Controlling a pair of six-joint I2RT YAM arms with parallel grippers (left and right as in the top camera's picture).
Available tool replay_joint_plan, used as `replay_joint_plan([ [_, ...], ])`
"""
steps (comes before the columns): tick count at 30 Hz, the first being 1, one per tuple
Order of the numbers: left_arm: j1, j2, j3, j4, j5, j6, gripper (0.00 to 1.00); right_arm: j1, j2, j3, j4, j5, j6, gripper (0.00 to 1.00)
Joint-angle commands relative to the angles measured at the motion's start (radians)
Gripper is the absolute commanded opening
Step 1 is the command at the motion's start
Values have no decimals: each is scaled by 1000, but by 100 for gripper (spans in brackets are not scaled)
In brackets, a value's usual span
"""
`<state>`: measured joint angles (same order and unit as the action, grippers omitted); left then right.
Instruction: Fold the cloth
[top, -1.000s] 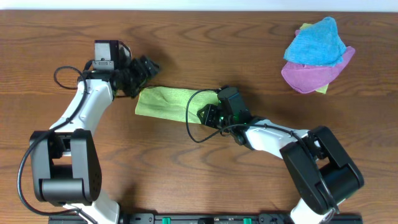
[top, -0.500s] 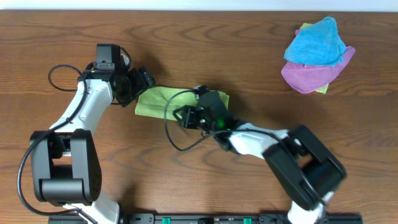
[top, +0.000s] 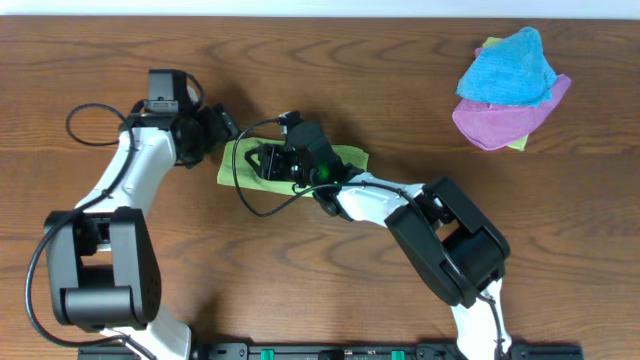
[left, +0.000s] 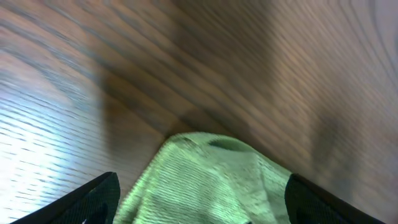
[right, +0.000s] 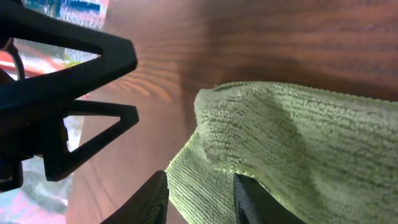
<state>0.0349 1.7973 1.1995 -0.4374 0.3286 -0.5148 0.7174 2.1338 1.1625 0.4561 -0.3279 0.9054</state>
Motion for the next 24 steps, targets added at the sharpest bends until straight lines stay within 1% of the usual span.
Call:
replay_joint_plan([
  [1, 39, 13, 14, 2, -19, 21, 87, 11, 13, 16, -3, 35, 7, 35],
  [7, 77, 13, 14, 7, 6, 21, 86, 11, 13, 16, -2, 91, 7, 34],
  [13, 81, 13, 14, 8, 13, 21, 86, 11, 37, 23, 31, 104, 8, 33],
  [19, 81, 13, 14, 8, 13, 20, 86, 12, 82, 72, 46, 103, 14, 33],
  [24, 81, 13, 14, 8, 13, 17, 86, 11, 93, 98, 49, 108, -38, 33],
])
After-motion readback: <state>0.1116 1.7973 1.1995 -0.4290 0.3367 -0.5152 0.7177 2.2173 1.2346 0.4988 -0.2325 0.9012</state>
